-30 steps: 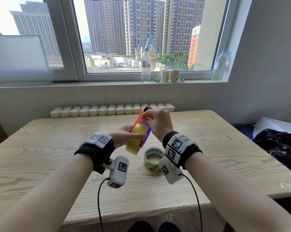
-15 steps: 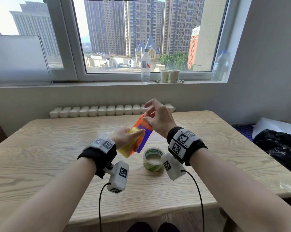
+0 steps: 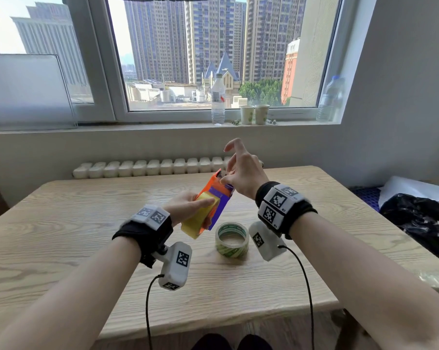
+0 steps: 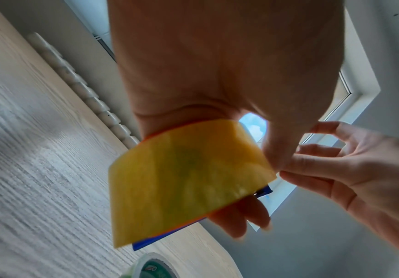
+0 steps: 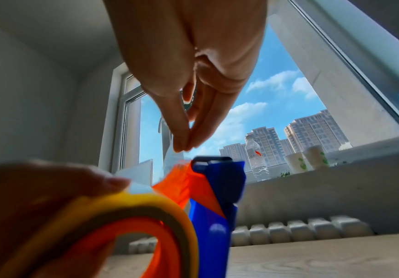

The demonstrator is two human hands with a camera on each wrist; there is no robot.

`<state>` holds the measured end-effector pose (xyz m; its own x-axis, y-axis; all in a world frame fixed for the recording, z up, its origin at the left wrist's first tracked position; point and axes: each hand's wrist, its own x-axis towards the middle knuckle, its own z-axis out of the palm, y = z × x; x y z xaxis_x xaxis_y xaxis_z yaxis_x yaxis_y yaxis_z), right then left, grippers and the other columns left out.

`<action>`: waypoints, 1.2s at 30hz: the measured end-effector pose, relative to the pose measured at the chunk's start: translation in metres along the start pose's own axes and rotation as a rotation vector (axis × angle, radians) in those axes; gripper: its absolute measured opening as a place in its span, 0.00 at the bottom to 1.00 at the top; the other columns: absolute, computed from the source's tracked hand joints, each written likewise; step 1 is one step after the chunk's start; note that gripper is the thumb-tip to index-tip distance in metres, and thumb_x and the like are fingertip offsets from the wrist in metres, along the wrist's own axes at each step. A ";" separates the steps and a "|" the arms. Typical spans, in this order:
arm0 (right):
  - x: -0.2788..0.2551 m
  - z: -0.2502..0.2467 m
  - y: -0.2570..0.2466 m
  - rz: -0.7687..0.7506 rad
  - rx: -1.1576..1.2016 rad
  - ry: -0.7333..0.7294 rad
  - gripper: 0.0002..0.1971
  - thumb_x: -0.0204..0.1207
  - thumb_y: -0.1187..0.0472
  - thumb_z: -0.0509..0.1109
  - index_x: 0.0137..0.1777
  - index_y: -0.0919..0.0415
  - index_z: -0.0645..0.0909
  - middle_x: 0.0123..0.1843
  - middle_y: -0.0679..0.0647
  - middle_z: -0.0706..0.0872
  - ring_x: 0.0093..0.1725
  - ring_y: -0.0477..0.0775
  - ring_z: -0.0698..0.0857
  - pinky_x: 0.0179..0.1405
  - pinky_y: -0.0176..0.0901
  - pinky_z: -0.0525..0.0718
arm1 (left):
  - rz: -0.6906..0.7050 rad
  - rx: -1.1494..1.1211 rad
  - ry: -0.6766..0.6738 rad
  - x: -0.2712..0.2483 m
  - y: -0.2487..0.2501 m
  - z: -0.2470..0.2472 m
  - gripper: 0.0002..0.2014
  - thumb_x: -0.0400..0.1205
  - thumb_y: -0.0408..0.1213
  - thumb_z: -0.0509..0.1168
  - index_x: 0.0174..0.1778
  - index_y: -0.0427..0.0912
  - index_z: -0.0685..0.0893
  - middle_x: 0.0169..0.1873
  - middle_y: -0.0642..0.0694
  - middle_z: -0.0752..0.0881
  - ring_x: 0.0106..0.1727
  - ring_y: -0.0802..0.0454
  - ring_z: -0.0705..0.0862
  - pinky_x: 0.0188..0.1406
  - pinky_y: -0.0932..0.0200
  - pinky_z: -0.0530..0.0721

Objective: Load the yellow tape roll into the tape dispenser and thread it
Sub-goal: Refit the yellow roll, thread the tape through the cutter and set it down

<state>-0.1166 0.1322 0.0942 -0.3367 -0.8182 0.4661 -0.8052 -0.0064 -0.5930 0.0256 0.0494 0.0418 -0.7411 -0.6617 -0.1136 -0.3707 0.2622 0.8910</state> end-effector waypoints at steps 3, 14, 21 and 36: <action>0.001 -0.001 -0.001 0.071 0.074 -0.036 0.32 0.65 0.72 0.77 0.67 0.60 0.68 0.45 0.53 0.84 0.43 0.52 0.84 0.40 0.41 0.84 | 0.026 -0.021 -0.025 0.000 -0.001 0.001 0.16 0.82 0.46 0.60 0.45 0.34 0.81 0.28 0.45 0.88 0.26 0.52 0.86 0.30 0.60 0.84; 0.003 -0.004 -0.001 0.128 0.043 -0.051 0.20 0.65 0.66 0.79 0.53 0.61 0.74 0.46 0.60 0.90 0.45 0.54 0.86 0.39 0.39 0.80 | 0.012 0.096 0.122 0.001 0.005 0.001 0.15 0.80 0.48 0.61 0.38 0.38 0.80 0.23 0.43 0.86 0.20 0.52 0.84 0.25 0.60 0.83; 0.017 -0.009 -0.001 0.233 0.259 -0.032 0.19 0.65 0.71 0.77 0.43 0.54 0.69 0.42 0.62 0.87 0.46 0.64 0.89 0.50 0.63 0.88 | -0.032 0.127 0.196 0.001 0.002 0.004 0.21 0.75 0.56 0.66 0.33 0.39 0.83 0.24 0.43 0.86 0.18 0.56 0.82 0.23 0.62 0.81; 0.022 -0.014 -0.001 0.274 0.430 0.048 0.20 0.67 0.76 0.76 0.48 0.61 0.68 0.36 0.63 0.83 0.34 0.61 0.87 0.40 0.55 0.91 | -0.098 0.128 0.203 -0.001 -0.003 0.001 0.20 0.78 0.53 0.63 0.31 0.39 0.81 0.15 0.49 0.85 0.15 0.56 0.82 0.18 0.67 0.78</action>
<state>-0.1300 0.1218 0.1145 -0.5375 -0.7958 0.2791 -0.4136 -0.0396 -0.9096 0.0269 0.0494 0.0389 -0.5752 -0.8125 -0.0947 -0.5126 0.2678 0.8158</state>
